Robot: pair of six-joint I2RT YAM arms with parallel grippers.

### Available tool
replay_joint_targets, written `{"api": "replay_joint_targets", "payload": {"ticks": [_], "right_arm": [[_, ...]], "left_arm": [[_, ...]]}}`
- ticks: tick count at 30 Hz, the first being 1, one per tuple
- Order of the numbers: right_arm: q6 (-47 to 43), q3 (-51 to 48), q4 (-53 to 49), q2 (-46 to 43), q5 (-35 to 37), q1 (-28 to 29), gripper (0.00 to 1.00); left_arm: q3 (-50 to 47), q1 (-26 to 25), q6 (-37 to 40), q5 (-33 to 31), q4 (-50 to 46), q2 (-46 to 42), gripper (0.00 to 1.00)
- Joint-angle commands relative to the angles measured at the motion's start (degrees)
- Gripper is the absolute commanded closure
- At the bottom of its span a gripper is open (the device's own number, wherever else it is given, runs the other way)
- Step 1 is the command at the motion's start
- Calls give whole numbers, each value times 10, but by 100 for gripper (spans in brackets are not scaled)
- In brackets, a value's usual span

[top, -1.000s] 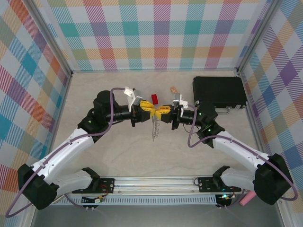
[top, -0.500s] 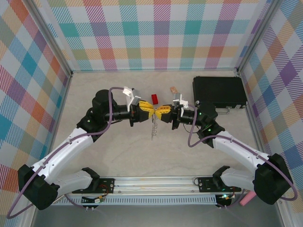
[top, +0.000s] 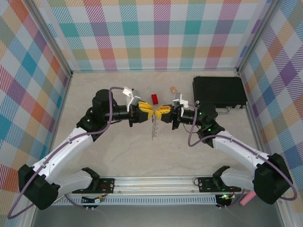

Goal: Put the keys on the keyring

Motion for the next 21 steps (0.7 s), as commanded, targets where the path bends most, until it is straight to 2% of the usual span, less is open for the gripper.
{"api": "replay_joint_targets", "payload": {"ticks": [1, 5, 7, 14, 19, 21], "right_arm": [[8, 14, 35, 3, -20, -3, 100], [8, 14, 34, 1, -20, -2, 100], [8, 14, 34, 1, -20, -2, 100], [11, 13, 36, 4, -21, -2, 100], [6, 12, 23, 0, -8, -3, 100], [0, 12, -1, -8, 6, -3, 95]], "left_arm": [[7, 6, -12, 23, 11, 12, 73], [6, 6, -13, 26, 11, 18, 66], [4, 6, -10, 23, 10, 18, 67], [-5, 6, -20, 32, 40, 14, 99], [-9, 6, -12, 28, 39, 7, 100], [-4, 6, 3, 21, 23, 4, 100]]}}
